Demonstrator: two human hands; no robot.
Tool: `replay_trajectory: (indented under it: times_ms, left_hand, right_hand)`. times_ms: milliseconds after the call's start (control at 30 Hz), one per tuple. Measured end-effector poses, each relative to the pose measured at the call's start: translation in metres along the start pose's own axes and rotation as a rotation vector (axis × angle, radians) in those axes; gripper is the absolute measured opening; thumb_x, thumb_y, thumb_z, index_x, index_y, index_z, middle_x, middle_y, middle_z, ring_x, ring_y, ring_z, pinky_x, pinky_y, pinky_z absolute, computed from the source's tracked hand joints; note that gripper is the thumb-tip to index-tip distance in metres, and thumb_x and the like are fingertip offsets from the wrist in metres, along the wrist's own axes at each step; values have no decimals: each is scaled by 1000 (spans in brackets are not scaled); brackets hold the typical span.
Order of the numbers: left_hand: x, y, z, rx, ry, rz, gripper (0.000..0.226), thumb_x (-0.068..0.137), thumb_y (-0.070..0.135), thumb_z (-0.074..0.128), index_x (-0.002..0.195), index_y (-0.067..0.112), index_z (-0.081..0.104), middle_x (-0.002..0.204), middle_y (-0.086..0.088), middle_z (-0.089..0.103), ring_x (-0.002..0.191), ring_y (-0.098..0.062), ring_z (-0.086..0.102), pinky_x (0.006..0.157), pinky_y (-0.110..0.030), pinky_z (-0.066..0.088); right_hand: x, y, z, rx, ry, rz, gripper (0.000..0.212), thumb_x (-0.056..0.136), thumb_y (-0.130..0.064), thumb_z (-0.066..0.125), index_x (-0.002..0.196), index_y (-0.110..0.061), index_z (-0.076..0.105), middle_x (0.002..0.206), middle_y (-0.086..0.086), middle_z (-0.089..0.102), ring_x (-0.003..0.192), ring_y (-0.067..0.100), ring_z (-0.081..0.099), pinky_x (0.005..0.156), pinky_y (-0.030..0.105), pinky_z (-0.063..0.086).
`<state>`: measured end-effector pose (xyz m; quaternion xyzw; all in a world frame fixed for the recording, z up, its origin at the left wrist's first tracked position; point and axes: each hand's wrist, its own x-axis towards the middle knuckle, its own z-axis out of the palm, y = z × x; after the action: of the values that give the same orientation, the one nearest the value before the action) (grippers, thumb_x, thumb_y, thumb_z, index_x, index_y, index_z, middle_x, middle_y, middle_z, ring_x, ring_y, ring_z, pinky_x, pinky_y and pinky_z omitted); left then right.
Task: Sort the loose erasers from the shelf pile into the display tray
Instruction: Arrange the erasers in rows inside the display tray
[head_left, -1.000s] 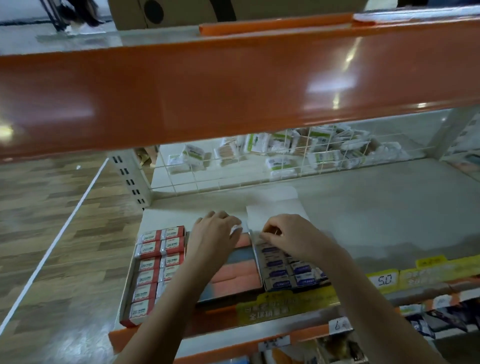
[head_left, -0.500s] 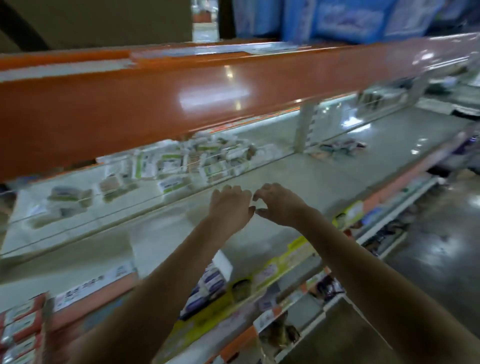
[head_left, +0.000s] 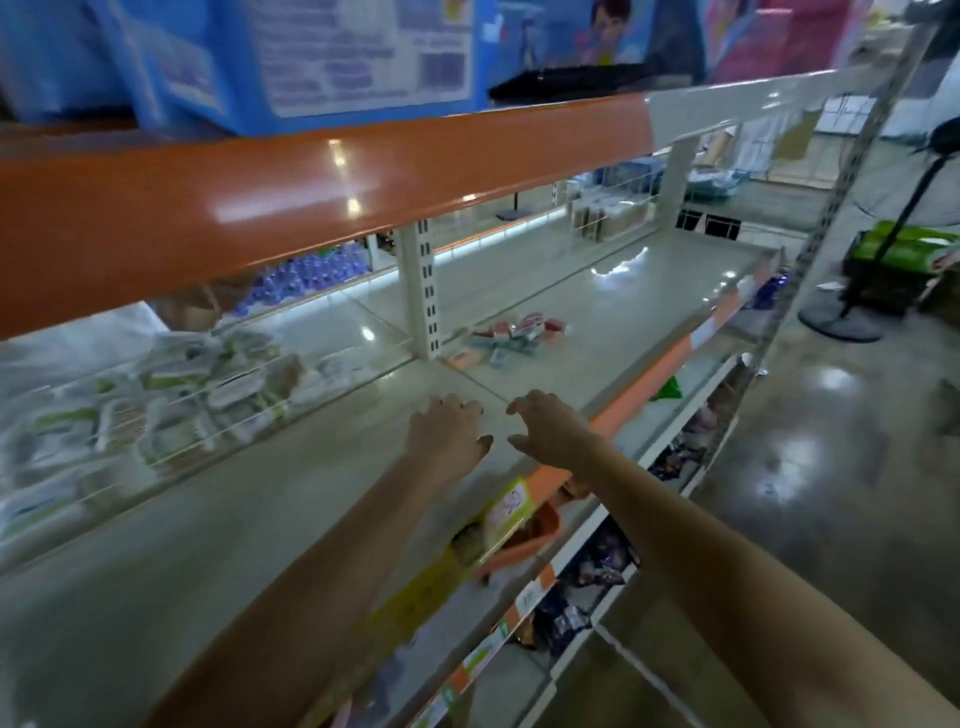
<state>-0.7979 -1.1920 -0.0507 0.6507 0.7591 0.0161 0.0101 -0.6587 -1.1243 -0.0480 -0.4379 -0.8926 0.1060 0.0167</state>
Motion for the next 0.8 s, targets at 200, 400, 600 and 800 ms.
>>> replay_trajectory:
  times_ms: [200,400,600,800]
  left_hand:
    - [89,15,18,-54,11,-6,45,89,39,53,126,15,49,126,-11,51,116,-30,48,90,-39,45]
    - [165,10,39,-104,97,-44,46,89,37,53,126,9,53,123,-14,57,110,-30,56,89,-36,47]
    - [194,10,54,-64,165,-222,43,99,40,33,113,9,61,113,-11,63,102,-28,59,80,-32,46]
    - [202,16,59,20,160,-334,44,93,47,39,116,13,55,112,-8,58,100,-22,55,76,-31,44]
  right_hand:
    - [58,61,2,13,30,64,48,92,-31,53,136,-15,41,136,9,42,125,27,41,101,38,38]
    - [134,90,-6,12,116,79,53,92,-31,53,137,-8,39,140,12,41,126,29,43,100,38,40]
    - [173,100,6,24,117,38,51,93,-31,50,136,-6,39,143,15,34,130,30,37,100,39,41]
    - [186,119,11,78,211,-117,42,92,-23,51,131,-9,45,142,12,35,129,27,36,103,33,33]
